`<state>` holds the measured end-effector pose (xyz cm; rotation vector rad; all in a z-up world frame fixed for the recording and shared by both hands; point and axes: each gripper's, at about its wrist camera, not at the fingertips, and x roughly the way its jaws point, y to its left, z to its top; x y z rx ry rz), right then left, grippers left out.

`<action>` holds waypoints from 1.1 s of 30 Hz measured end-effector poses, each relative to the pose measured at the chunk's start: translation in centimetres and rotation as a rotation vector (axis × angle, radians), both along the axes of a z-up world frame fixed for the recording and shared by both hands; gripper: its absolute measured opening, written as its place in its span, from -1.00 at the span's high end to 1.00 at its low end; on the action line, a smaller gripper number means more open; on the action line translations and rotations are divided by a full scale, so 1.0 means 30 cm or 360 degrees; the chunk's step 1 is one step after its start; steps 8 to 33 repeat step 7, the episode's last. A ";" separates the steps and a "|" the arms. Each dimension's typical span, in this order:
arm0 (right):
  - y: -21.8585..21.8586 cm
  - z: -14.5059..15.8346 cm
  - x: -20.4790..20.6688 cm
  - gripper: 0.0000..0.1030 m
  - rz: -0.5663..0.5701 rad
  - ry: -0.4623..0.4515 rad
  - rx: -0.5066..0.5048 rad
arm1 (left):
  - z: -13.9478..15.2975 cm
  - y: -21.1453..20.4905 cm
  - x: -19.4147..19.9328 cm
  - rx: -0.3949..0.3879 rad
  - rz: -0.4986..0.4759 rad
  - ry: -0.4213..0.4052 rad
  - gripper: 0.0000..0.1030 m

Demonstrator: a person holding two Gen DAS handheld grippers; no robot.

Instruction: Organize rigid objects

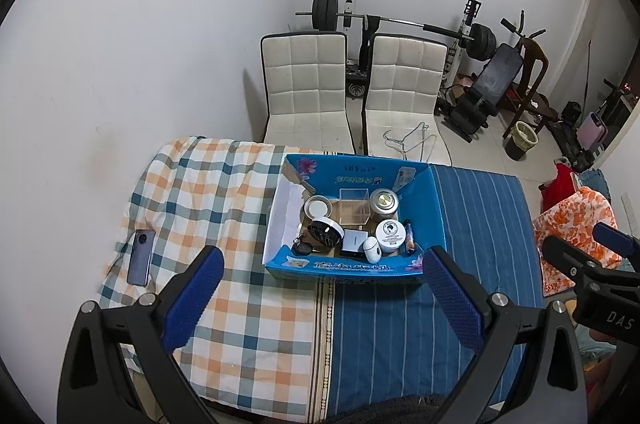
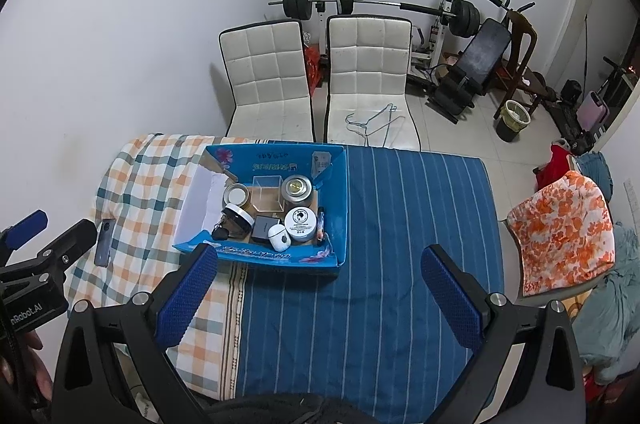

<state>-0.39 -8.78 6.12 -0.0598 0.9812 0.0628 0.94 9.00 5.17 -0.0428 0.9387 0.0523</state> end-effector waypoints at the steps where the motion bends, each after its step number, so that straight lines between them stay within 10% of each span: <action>1: 0.000 -0.001 0.001 -1.00 -0.0003 0.0001 0.0002 | -0.010 0.001 -0.002 -0.0001 0.0001 0.0003 -0.98; 33: 0.001 -0.010 0.007 -1.00 -0.0015 0.0007 0.0006 | -0.032 0.001 0.000 -0.0016 -0.0006 0.0024 -0.98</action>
